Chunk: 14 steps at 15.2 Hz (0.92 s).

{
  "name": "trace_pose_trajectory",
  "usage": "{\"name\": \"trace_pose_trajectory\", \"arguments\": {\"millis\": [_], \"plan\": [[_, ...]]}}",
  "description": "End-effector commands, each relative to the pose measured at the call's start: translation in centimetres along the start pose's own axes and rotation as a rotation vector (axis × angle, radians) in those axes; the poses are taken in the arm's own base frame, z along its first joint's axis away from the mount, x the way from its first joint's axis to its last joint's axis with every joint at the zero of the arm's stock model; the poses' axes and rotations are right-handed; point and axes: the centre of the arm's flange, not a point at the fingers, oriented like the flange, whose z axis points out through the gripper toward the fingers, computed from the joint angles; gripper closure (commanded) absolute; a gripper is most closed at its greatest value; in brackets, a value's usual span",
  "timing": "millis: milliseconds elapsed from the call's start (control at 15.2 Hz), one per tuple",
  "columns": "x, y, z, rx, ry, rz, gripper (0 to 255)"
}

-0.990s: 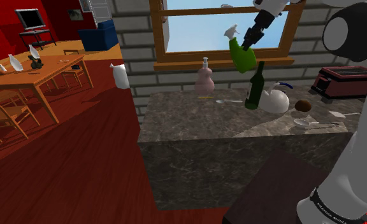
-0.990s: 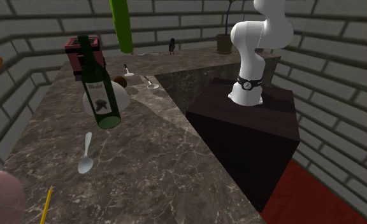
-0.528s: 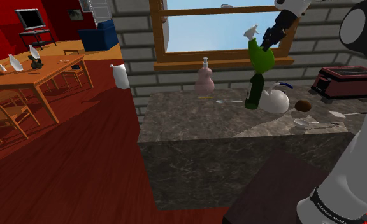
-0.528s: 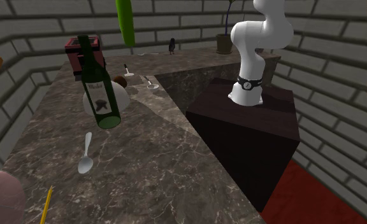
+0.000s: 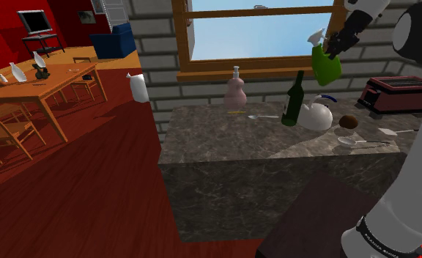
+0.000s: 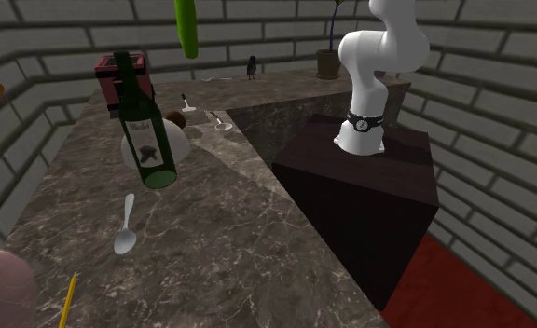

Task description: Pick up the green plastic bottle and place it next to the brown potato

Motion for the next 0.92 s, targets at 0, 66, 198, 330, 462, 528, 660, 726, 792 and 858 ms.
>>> {"name": "trace_pose_trajectory", "arguments": {"millis": [0,66,198,330,462,528,660,726,792,858], "plan": [[-2.2,-0.7,-1.4,0.000,0.001,-0.001,255],[-3.3,-0.9,-2.0,0.000,0.001,-0.001,255],[-5.5,-1.5,-3.3,0.000,0.001,-0.001,255],[-7.7,-2.1,-4.6,0.000,0.001,-0.001,255],[-10.0,-2.6,-5.9,0.000,0.001,-0.001,255],[-11.1,-2.9,-6.5,0.000,0.001,-0.001,255],[-13.3,-3.5,-7.8,0.000,0.001,-0.001,255],[-14.5,-3.7,-8.5,0.000,0.001,-0.001,255],[-15.6,-4.0,-9.1,0.000,0.001,-0.001,255],[-16.7,-4.3,-9.7,0.000,0.001,-0.001,255]]}}
